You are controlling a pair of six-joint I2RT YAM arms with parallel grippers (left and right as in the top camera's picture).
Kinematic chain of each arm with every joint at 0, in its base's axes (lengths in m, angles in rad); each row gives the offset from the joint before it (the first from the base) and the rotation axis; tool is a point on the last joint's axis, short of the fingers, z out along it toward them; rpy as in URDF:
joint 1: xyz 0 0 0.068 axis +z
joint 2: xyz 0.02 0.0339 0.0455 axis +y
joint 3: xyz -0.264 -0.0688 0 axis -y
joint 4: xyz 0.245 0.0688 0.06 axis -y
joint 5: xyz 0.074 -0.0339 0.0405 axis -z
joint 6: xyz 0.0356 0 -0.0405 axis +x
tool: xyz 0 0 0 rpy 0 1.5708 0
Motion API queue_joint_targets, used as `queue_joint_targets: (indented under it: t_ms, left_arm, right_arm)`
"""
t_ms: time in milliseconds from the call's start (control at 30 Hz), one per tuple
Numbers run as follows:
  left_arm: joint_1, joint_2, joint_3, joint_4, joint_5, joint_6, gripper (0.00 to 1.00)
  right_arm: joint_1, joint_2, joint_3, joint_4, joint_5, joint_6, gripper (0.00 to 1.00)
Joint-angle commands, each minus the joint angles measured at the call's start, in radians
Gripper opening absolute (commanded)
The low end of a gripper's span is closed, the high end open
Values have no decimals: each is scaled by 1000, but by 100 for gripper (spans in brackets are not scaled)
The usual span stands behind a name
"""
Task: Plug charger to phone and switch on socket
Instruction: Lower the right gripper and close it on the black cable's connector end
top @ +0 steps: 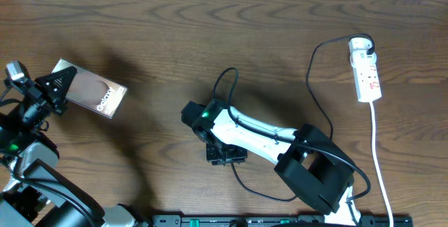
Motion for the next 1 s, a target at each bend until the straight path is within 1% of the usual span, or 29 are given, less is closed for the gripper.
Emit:
queue_joint_targets:
  t_ms: [0, 100, 200, 300, 567, 967]
  left_arm:
    - [2, -12, 17, 9, 19, -16, 7]
    - [2, -12, 17, 9, 19, -16, 7]
    - [2, -12, 17, 9, 19, -16, 7]
    - [2, -12, 17, 9, 19, -16, 7]
    - [2, -12, 17, 9, 19, -16, 7]
    - [2, -12, 17, 9, 19, -16, 7]
  right_arm:
    - [2, -2, -7, 0, -6, -5, 38]
    - [1, -2, -7, 6, -6, -20, 38]
    - [-1, -2, -7, 6, -6, -22, 30]
    - [-2, -2, -7, 8, -6, -24, 25]
    - [-3, -2, -12, 23, -10, -32, 26]
    - [-3, 8, -13, 42, -9, -55, 31]
